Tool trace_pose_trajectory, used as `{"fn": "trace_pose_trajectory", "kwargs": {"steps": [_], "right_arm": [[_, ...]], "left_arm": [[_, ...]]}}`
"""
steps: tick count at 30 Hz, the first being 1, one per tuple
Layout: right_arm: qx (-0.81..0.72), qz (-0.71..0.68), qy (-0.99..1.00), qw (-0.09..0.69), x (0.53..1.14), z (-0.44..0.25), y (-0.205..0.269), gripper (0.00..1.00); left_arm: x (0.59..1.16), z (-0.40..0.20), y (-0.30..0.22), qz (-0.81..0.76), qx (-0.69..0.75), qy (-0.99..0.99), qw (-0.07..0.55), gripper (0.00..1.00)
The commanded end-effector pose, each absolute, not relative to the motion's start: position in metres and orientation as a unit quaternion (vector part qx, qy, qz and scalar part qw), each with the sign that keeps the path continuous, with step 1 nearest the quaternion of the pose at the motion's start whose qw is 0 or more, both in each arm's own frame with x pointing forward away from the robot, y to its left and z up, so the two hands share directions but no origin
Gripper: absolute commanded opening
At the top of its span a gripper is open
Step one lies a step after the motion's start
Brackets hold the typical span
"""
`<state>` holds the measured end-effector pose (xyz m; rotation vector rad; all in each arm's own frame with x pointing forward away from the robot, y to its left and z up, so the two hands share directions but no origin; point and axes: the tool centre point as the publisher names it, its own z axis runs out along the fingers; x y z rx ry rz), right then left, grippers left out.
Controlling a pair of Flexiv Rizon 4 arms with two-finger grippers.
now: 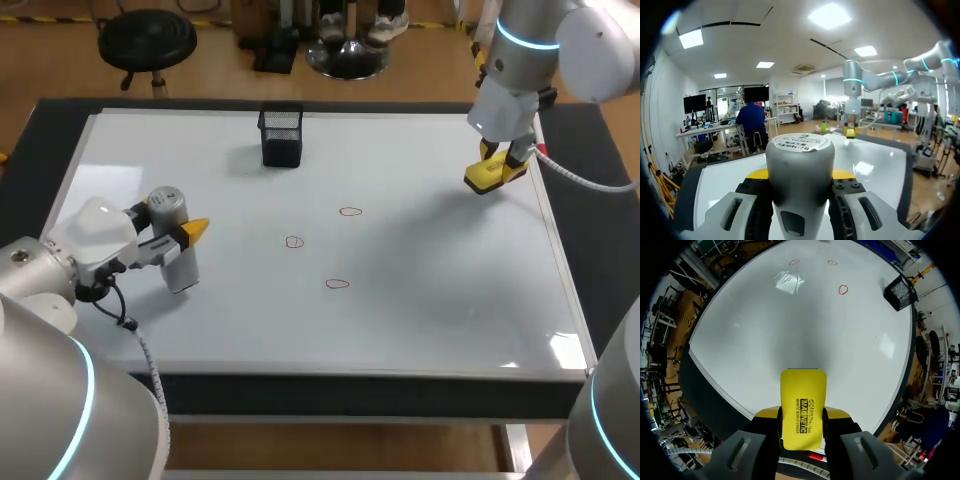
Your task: Pick up the inspection probe, press it on each red-marked spot on the whiteboard one by one, put down the probe, pick up the eraser, and wipe off all the red marks.
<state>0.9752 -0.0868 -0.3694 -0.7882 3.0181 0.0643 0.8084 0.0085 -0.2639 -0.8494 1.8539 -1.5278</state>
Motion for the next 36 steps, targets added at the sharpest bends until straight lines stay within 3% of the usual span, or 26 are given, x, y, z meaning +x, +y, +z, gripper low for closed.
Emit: {"fn": "trace_pose_trajectory", "kwargs": {"steps": [1,21,36], "right_arm": [[-0.253,0.019,0.967,0.01,0.976,-0.369,-0.087,0.0],[-0.253,0.019,0.967,0.01,0.976,-0.369,-0.087,0.0],[-0.382,-0.026,0.924,0.024,0.973,-0.347,0.019,0.0]], "left_arm": [[0.805,-0.264,0.013,-0.594,-0.309,0.68,0.3,0.0],[0.805,-0.264,0.013,-0.594,-0.309,0.68,0.3,0.0],[0.805,-0.264,0.013,-0.594,-0.309,0.68,0.3,0.0]]}}
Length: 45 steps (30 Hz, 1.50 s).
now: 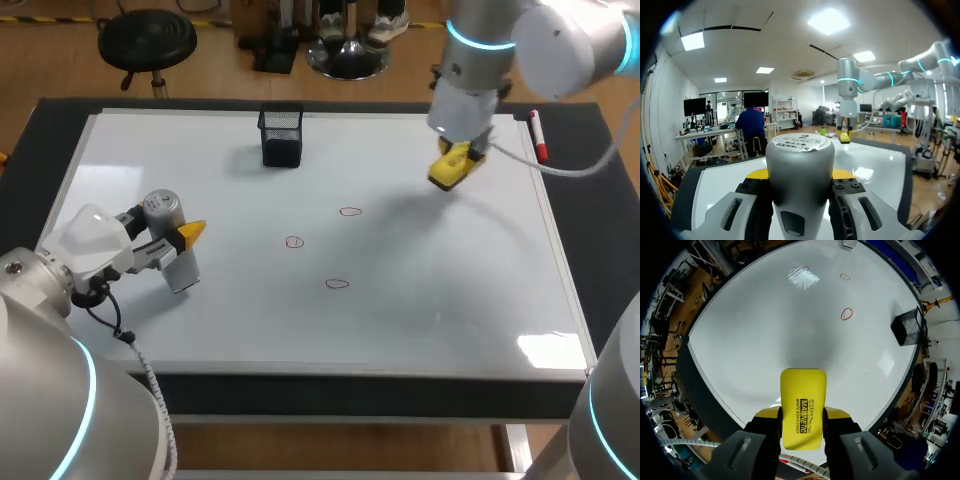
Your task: Pick up the inspection probe, press it on each red-marked spot on the whiteboard one by one, put down the probe, pick up the eraser, and wipe off all the red marks.
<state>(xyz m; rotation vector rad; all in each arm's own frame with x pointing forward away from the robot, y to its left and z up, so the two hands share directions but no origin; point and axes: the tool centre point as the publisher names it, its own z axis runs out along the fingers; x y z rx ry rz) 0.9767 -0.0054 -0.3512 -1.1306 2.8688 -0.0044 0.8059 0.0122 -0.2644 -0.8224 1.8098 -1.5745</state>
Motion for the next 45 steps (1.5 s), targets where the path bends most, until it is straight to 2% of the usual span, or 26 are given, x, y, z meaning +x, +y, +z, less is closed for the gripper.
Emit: {"fn": "trace_pose_trajectory", "kwargs": {"steps": [1,11,27,45], "right_arm": [[-0.392,-0.03,0.919,0.022,0.972,-0.348,0.027,0.0],[-0.483,-0.035,0.875,0.022,0.949,-0.347,0.099,0.0],[-0.596,-0.041,0.802,0.024,0.913,-0.349,0.171,0.0],[-0.61,-0.032,0.791,0.026,0.91,-0.347,0.177,0.0]], "left_arm": [[0.805,-0.264,0.013,-0.594,-0.309,0.68,0.3,0.0],[0.805,-0.264,0.013,-0.594,-0.309,0.68,0.3,0.0],[0.805,-0.264,0.013,-0.594,-0.309,0.68,0.3,0.0],[0.805,-0.264,0.013,-0.594,-0.309,0.68,0.3,0.0]]}}
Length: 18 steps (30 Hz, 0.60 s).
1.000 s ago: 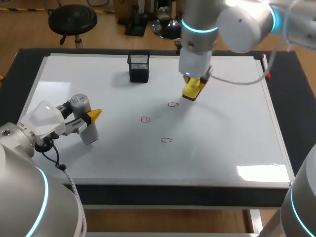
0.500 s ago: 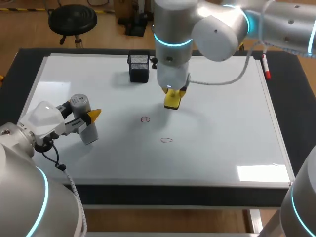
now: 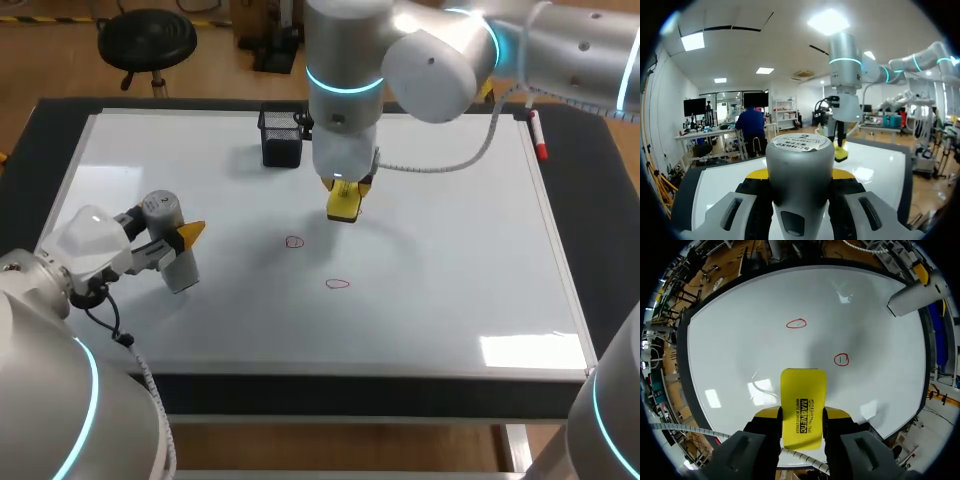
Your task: Pick up the inspection probe, press it on each red-marked spot on the whiteboard one by one, put down the probe, pick up the eraser, and wipe off all the red marks.
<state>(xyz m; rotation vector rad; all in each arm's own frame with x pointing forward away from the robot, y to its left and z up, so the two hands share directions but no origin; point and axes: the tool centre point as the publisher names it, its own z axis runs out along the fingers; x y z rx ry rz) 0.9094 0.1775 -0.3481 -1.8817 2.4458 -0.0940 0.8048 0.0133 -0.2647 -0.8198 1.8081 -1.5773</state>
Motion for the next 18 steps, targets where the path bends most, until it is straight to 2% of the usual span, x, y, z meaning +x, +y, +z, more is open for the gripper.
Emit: {"fn": "trace_pose_trajectory", "kwargs": {"steps": [1,18], "right_arm": [[-0.61,-0.032,0.791,0.026,0.91,-0.347,0.177,0.0],[-0.686,-0.041,0.726,0.036,0.855,-0.355,0.247,0.0]], "left_arm": [[0.805,-0.264,0.013,-0.594,-0.309,0.68,0.3,0.0],[0.805,-0.264,0.013,-0.594,-0.309,0.68,0.3,0.0]]}}
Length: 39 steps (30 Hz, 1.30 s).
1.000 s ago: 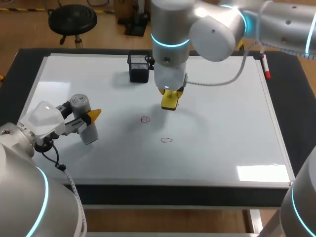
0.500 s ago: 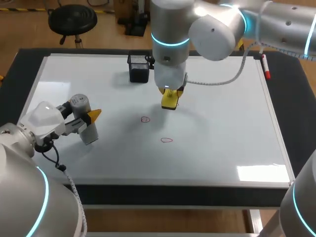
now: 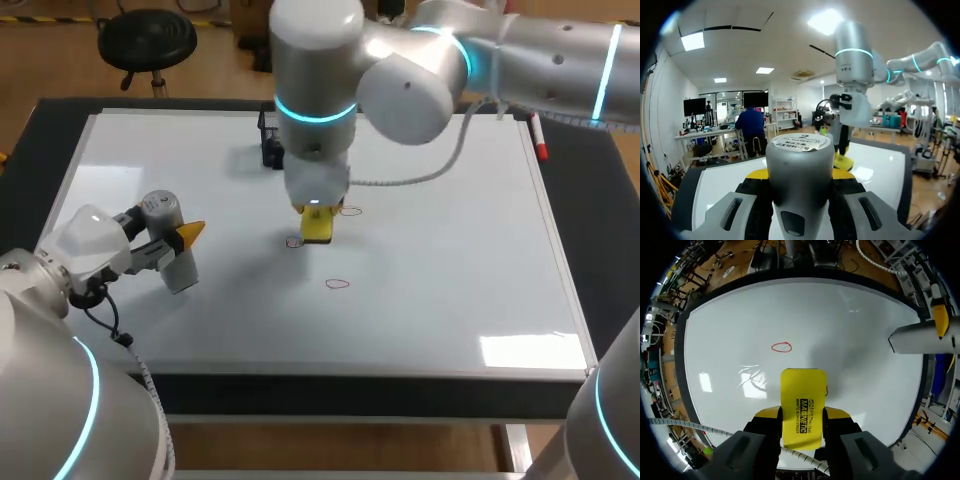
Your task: Pick up the inspection probe, press it on each red-marked spot on the whiteboard one by one, put down the probe, pick up the eraser, and wipe off all the red marks.
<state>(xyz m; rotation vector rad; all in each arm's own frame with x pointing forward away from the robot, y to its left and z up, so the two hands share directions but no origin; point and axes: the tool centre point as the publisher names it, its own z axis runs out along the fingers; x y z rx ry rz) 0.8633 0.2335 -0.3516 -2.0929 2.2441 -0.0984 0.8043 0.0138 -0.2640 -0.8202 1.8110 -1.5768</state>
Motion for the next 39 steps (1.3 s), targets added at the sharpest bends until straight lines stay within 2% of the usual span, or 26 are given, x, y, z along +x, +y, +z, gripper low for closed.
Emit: {"fn": "trace_pose_trajectory", "kwargs": {"steps": [1,18,39], "right_arm": [[-0.689,-0.04,0.722,0.036,0.852,-0.355,0.251,0.0],[-0.727,-0.019,0.685,0.031,0.849,-0.384,0.291,0.0],[-0.725,-0.003,0.688,0.018,0.858,-0.413,0.286,0.0]], "left_arm": [[0.805,-0.264,0.013,-0.594,-0.309,0.68,0.3,0.0],[0.805,-0.264,0.013,-0.594,-0.309,0.68,0.3,0.0],[0.805,-0.264,0.013,-0.594,-0.309,0.68,0.3,0.0]]}}
